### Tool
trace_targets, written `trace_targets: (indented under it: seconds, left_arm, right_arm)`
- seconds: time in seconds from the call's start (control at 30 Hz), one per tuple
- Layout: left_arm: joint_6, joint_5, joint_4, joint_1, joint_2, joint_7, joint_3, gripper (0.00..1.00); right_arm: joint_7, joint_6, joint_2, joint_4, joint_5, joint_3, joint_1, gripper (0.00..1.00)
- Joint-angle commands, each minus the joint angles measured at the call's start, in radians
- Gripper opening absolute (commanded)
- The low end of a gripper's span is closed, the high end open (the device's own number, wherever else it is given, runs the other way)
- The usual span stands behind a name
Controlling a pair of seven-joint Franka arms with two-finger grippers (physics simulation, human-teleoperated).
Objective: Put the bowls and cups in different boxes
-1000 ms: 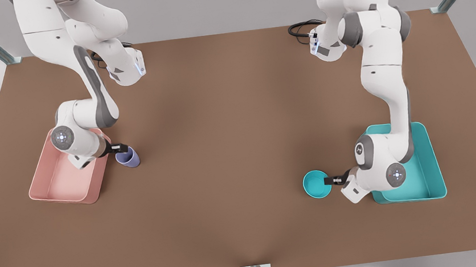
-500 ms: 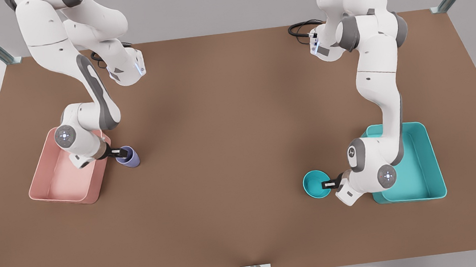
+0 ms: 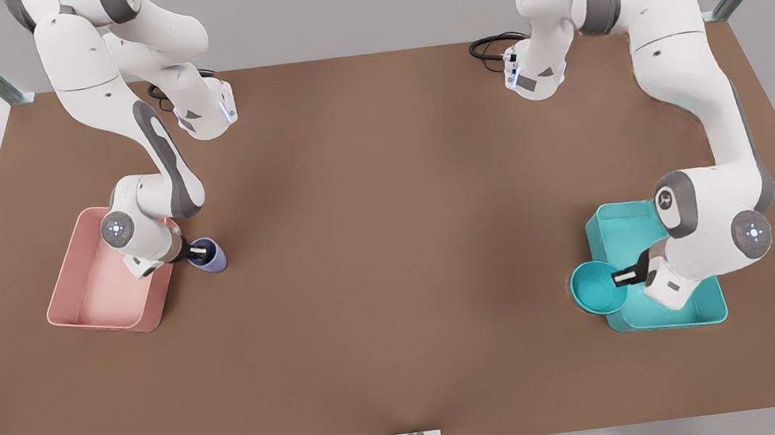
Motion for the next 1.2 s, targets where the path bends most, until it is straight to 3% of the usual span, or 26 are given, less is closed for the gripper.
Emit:
trace_targets:
  seconds: [0.0, 0.1, 0.17, 0.23, 0.47, 0.5, 0.53, 0.57, 0.67, 0.8, 0.87, 0.93, 1.0, 1.17]
  left_arm:
    - [-0.175, 0.11, -0.036, 0.078, -0.055, 0.063, 0.021, 0.21]
    - [-0.051, 0.115, -0.084, 0.149, -0.046, 0.201, 0.062, 0.21]
    - [0.025, 0.115, -0.099, 0.164, -0.005, 0.23, 0.088, 0.21]
    - [0.164, 0.127, -0.226, 0.155, 0.007, 0.252, 0.088, 0.21]
    - [0.289, 0.118, -0.299, 0.152, 0.084, 0.255, 0.084, 0.21]
    - [0.286, 0.118, -0.297, 0.152, 0.084, 0.256, 0.079, 0.33]
    - [0.285, 0.118, -0.297, 0.15, 0.084, 0.255, 0.076, 0.62]
    - [0.282, 0.118, -0.296, 0.149, 0.08, 0.256, 0.076, 1.0]
    - [0.181, 0.13, -0.286, 0.129, 0.0, 0.252, 0.073, 1.0]
    - [-0.151, 0.319, -0.191, 0.003, -0.281, 0.217, 0.068, 1.0]
    - [-0.244, 0.264, -0.182, -0.103, -0.404, 0.165, -0.018, 1.0]
    - [-0.392, 0.241, -0.087, -0.107, -0.405, 0.141, -0.106, 1.0]
    - [-0.418, 0.241, -0.041, -0.106, -0.373, 0.135, -0.13, 1.0]
    - [-0.421, 0.236, -0.041, -0.109, -0.375, 0.135, -0.131, 1.0]
  right_arm:
    - [0.016, -0.005, -0.011, 0.002, -0.005, 0.0, -0.001, 0.21]
    - [-0.042, -0.076, -0.075, 0.035, 0.047, -0.001, -0.019, 0.21]
    - [-0.172, -0.289, -0.092, 0.202, 0.081, -0.008, -0.076, 0.21]
    - [-0.312, -0.413, -0.092, 0.349, 0.071, -0.012, -0.131, 0.21]
    - [-0.499, -0.529, -0.011, 0.527, -0.029, -0.017, -0.331, 0.21]
    - [-0.495, -0.527, 0.019, 0.53, -0.043, -0.017, -0.334, 0.21]
    - [-0.492, -0.519, 0.066, 0.541, -0.046, -0.018, -0.332, 0.21]
    - [-0.49, -0.501, 0.101, 0.544, -0.049, -0.02, -0.328, 0.21]
    - [-0.485, -0.395, 0.174, 0.538, -0.069, -0.017, -0.328, 0.21]
    - [-0.485, -0.318, 0.23, 0.529, -0.069, -0.017, -0.331, 0.21]
    - [-0.485, -0.309, 0.244, 0.529, -0.066, -0.015, -0.331, 0.21]
    - [-0.484, -0.309, 0.253, 0.522, -0.055, -0.014, -0.328, 0.21]
    - [-0.485, -0.321, 0.254, 0.522, -0.055, -0.012, -0.329, 1.0]
    - [-0.49, -0.358, 0.242, 0.524, -0.054, -0.009, -0.326, 1.0]
